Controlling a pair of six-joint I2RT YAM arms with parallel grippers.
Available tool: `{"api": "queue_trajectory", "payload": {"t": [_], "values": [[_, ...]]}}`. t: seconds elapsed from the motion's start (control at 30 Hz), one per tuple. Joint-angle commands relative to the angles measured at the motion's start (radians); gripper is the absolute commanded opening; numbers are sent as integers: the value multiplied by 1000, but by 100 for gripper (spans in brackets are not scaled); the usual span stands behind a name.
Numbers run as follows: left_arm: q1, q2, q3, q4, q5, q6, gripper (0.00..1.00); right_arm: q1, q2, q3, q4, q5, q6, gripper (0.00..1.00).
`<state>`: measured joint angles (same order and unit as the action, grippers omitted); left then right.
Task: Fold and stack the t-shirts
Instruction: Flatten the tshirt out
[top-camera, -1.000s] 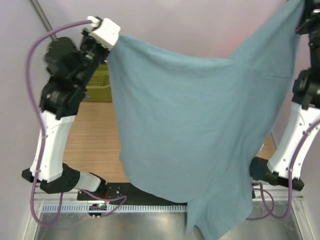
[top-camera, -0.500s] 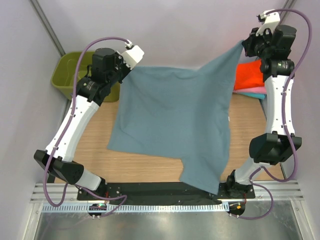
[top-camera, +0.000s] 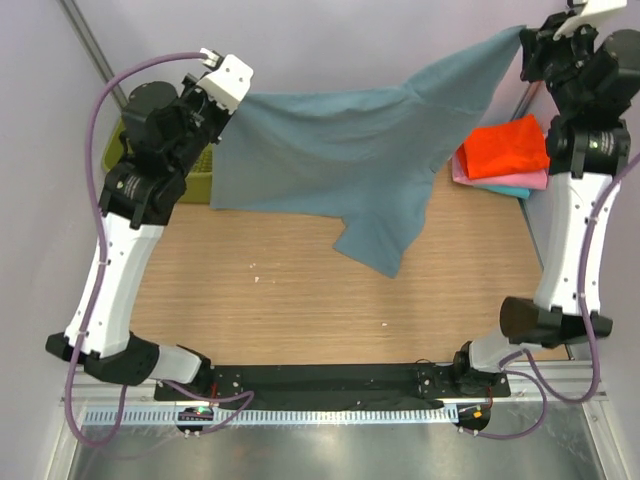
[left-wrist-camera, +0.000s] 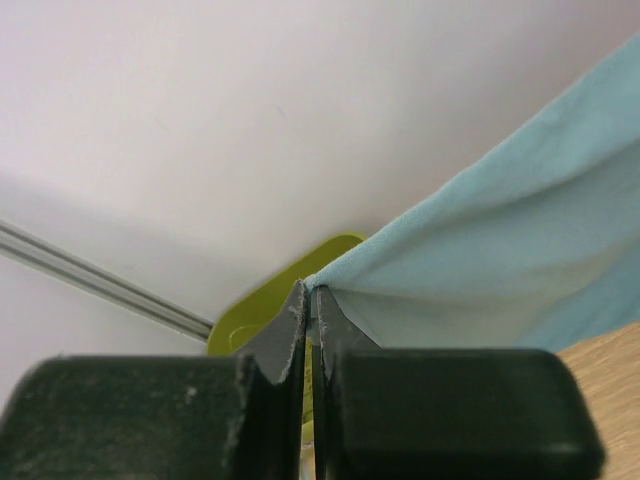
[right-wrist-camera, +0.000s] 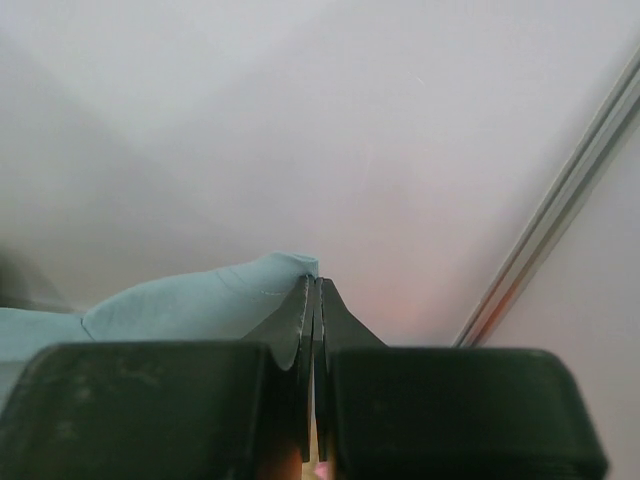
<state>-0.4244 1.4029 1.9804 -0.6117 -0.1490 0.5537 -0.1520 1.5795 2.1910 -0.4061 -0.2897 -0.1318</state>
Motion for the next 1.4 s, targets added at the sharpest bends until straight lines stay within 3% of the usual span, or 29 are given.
{"api": "queue_trajectory", "payload": {"t": [0.0, 0.3, 0.6, 0.8, 1.07, 1.37], "values": [[-20, -97, 35, 32, -23, 3, 0, 6, -202, -46, 24, 6, -17, 1], [-20, -255, 47, -11, 34, -38, 0, 6, -498, -57, -106, 47, -49, 1], [-8, -279, 282, -42, 72, -43, 0, 5, -464, 318, -134, 109, -38, 1], [-7, -237, 365, -43, 62, -2, 0, -6, -395, 346, 4, 132, -81, 1], [-7, -194, 247, -19, 11, 28, 0, -6, -257, 323, 102, 109, -115, 1], [6, -145, -78, 7, -3, -23, 0, -4, -217, -87, 113, -58, -134, 1]]}}
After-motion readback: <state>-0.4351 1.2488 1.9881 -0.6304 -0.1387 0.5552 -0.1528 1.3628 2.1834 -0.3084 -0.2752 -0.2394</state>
